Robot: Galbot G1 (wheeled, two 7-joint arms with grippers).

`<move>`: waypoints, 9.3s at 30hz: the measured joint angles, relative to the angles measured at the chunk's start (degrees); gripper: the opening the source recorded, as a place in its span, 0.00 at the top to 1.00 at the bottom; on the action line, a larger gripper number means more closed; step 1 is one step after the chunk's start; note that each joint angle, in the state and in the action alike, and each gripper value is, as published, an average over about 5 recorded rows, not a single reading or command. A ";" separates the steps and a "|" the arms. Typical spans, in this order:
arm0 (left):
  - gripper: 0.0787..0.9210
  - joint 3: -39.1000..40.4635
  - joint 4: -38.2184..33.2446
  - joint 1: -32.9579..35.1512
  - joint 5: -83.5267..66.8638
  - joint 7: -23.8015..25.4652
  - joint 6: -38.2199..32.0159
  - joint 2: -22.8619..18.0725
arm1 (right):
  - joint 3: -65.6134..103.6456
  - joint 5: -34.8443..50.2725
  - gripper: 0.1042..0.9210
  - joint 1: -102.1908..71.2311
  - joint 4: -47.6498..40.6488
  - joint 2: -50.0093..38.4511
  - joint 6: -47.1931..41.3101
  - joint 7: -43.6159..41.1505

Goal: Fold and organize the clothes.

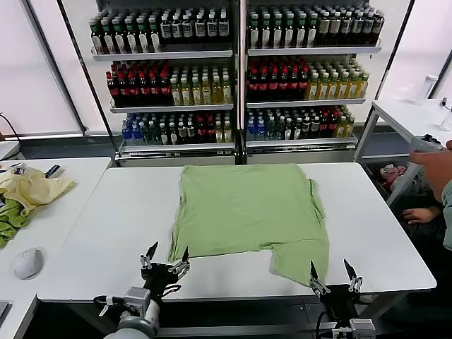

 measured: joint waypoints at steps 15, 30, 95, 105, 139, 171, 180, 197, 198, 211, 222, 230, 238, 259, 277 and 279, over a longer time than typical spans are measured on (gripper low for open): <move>0.12 3.49 9.01 -7.54 -3.37 -5.63 3.34 -0.96 | -0.77 2.22 0.12 2.42 -4.53 0.53 -2.22 -0.98; 0.46 5.09 11.21 -8.55 -6.63 -7.22 4.01 -0.72 | -1.48 7.93 0.55 3.44 -7.30 0.14 -3.26 -1.24; 0.98 12.99 24.26 -29.51 -6.45 -3.18 -0.63 7.34 | -7.92 11.55 0.96 38.74 -24.47 -12.01 2.06 -6.26; 0.97 14.18 29.84 -33.08 -2.92 -3.51 -0.58 6.53 | -11.96 8.26 0.93 44.39 -30.99 -10.16 1.63 -6.72; 0.13 11.39 27.61 -29.14 -9.58 -5.07 -0.46 6.54 | -9.47 15.69 0.20 40.74 -33.17 -8.77 -4.83 -3.82; 0.99 11.80 28.94 -30.83 -17.68 -4.36 2.69 8.53 | -8.36 22.17 0.90 36.82 -31.67 -12.87 -8.94 -8.29; 0.99 10.59 23.95 -26.87 -18.09 -4.23 3.87 10.66 | -6.25 22.07 0.90 30.41 -25.14 -15.65 -10.52 -10.15; 0.99 6.03 4.88 -8.69 -16.28 -4.48 4.39 17.94 | 0.18 17.93 0.90 12.74 -9.72 -17.19 -11.75 -12.54; 0.99 5.62 3.87 -7.42 -16.14 -4.50 4.41 18.40 | 0.51 17.47 0.90 11.87 -9.05 -17.25 -11.80 -12.73; 0.95 3.03 -3.18 2.02 -15.16 -4.46 4.59 22.58 | 2.99 14.32 0.69 6.98 -4.32 -17.27 -11.53 -12.83; 0.59 1.34 -3.58 0.92 -17.15 -4.43 4.57 23.77 | 3.22 17.88 0.32 9.85 -2.69 -17.53 -6.18 -9.24; 0.32 0.06 -0.24 -5.48 -22.99 -5.53 4.14 23.41 | 0.44 20.11 0.13 18.75 -5.73 -16.64 -6.27 -4.43; 0.12 1.96 6.80 -15.67 -27.47 -5.89 3.00 22.33 | -5.00 21.86 0.12 31.25 -14.27 -15.07 -9.40 -0.96; 0.12 13.83 30.30 -38.20 -27.93 -5.42 2.00 14.30 | -17.25 21.87 0.12 60.19 -44.49 -7.65 -12.94 -0.11; 0.12 19.66 44.17 -47.86 -28.05 -4.59 1.99 8.27 | -18.02 18.09 0.12 72.63 -65.73 0.23 -12.41 -1.70; 0.12 19.89 45.12 -48.17 -28.22 -4.57 2.22 7.97 | -18.16 17.65 0.12 73.08 -67.36 0.92 -12.43 -2.05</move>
